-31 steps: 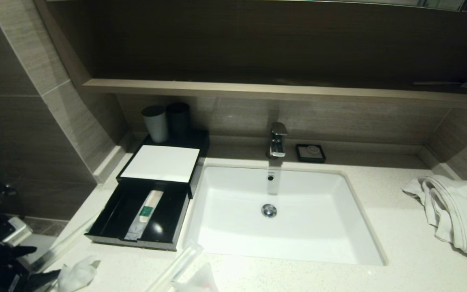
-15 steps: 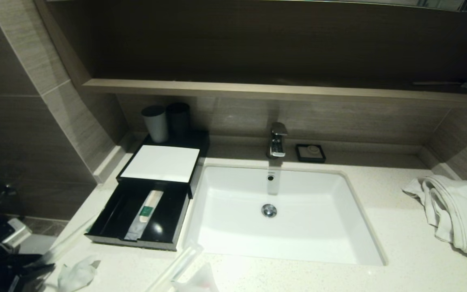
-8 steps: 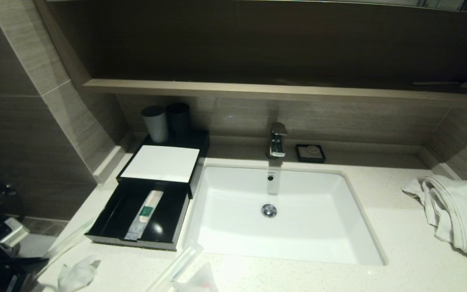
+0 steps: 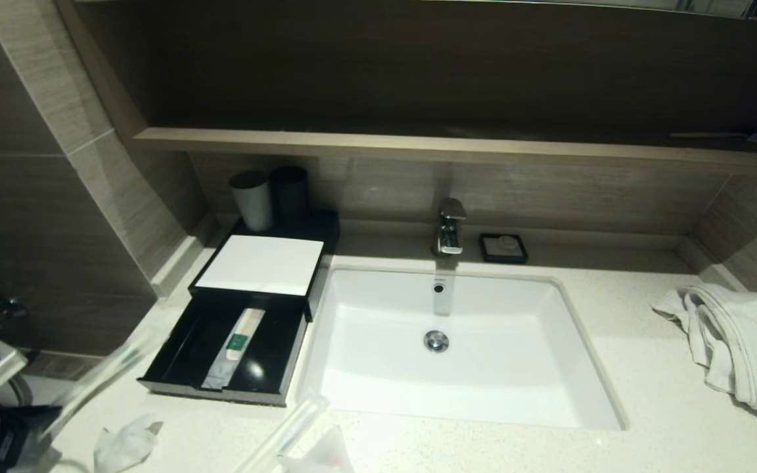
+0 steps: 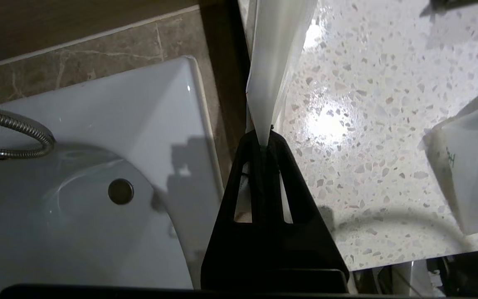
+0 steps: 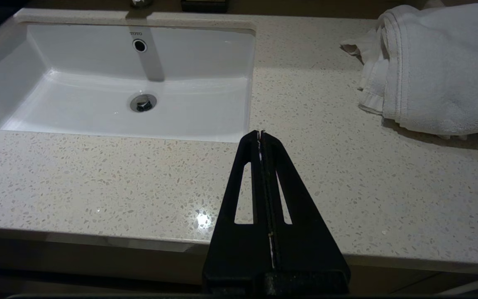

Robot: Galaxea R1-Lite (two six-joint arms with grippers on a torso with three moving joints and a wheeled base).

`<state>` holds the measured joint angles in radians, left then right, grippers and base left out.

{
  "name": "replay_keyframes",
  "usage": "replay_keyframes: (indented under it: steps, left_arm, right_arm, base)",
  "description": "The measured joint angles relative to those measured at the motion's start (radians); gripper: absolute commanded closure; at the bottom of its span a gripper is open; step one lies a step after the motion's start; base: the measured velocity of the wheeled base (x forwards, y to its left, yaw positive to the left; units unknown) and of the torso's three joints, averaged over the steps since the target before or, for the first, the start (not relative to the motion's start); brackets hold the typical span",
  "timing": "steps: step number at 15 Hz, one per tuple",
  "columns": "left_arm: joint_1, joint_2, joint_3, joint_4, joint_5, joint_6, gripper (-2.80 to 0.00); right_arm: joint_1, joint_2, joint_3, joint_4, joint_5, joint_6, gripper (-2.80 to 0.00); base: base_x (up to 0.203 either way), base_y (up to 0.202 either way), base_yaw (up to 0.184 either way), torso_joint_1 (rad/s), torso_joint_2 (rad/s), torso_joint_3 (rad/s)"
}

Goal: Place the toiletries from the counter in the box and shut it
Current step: Pick up the bathroom toiletry, then place the bathroom toiletry into the drawer

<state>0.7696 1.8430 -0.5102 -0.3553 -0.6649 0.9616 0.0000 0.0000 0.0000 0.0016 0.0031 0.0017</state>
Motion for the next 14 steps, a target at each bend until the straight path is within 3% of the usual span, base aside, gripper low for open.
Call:
replay_keyframes:
  steps: [4, 7, 11, 14]
  left_arm:
    - [0.001, -0.092, -0.001, 0.01, -0.001, -0.145, 0.0]
    - [-0.002, -0.188, -0.002, 0.088, -0.002, -0.227, 0.0]
    - [-0.041, -0.339, -0.035, 0.303, -0.002, -0.317, 0.0]
    - [-0.157, -0.439, -0.113, 0.518, 0.009, -0.459, 0.0]
  right_arm:
    - [0.0, 0.0, 0.0, 0.0, 0.0, 0.0, 0.0]
    - [0.0, 0.0, 0.0, 0.0, 0.0, 0.0, 0.0]
    - [0.0, 0.0, 0.0, 0.0, 0.0, 0.0, 0.0]
    - [0.0, 0.0, 0.0, 0.0, 0.0, 0.0, 0.0]
  base:
    - [0.0, 0.0, 0.0, 0.0, 0.0, 0.0]
    - [0.0, 0.0, 0.0, 0.0, 0.0, 0.0]
    - [0.0, 0.0, 0.0, 0.0, 0.0, 0.0]
    - [0.0, 0.0, 0.0, 0.0, 0.0, 0.0]
